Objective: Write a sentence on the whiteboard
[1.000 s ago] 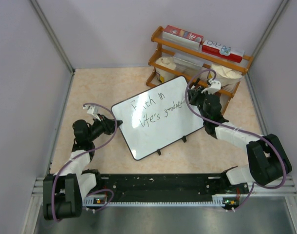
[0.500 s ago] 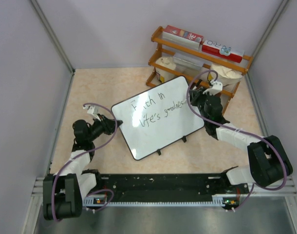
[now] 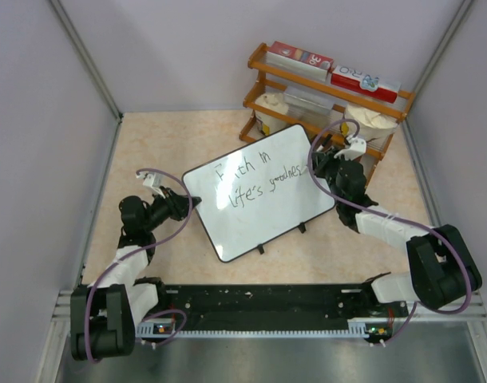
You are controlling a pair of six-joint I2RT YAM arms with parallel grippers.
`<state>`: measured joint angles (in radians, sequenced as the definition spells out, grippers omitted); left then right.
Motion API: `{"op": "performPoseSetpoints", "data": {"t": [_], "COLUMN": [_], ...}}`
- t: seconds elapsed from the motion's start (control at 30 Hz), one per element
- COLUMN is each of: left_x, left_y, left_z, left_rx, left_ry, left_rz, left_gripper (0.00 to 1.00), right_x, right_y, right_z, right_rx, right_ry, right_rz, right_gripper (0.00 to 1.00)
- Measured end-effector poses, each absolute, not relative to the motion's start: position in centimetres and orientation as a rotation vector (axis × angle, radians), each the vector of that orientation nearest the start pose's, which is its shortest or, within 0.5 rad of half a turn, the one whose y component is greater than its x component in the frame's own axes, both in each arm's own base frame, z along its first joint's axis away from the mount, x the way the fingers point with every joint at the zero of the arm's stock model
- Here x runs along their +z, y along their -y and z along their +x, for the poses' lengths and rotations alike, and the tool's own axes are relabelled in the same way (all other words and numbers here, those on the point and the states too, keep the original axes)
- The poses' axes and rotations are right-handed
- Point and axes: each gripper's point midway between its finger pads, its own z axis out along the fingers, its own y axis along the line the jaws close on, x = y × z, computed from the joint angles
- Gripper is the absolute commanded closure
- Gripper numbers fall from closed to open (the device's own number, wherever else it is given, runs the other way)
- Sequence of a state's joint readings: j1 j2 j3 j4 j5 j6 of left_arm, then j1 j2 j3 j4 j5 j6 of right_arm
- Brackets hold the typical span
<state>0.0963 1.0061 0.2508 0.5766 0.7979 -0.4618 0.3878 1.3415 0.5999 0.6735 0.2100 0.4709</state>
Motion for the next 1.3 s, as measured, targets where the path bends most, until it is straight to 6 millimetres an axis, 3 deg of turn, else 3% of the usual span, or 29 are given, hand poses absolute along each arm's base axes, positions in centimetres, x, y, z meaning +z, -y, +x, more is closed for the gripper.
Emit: {"op": "performPoseSetpoints", "data": {"t": [0.37,0.7,1.0,1.3], "left_x": [14.3,14.3,14.3,14.3], "left_y": [11.2,11.2,11.2,11.2], "left_z": [28.4,28.4,28.4,28.4], "left_rx": [-0.959,-0.959,-0.959,-0.959], "left_ry": [-1.79,-1.79,-1.79,-1.79], "left_rz": [0.108,0.108,0.108,0.108], "left_gripper": [1.0,1.0,1.0,1.0], "right_x": [20.2,23.1,22.9,23.2], "right_y": [-14.7,-14.3,-12.9,-13.2], "right_z": [40.0,39.2,39.9,41.6], "right_rx": [0.522,0.543,0.482,0.454], "right_ry": [-1.637,-1.573,-1.578,-1.583], "right_rz": [0.236,0.243,0.267,0.255], "right_gripper": [1.0,1.0,1.0,1.0]}}
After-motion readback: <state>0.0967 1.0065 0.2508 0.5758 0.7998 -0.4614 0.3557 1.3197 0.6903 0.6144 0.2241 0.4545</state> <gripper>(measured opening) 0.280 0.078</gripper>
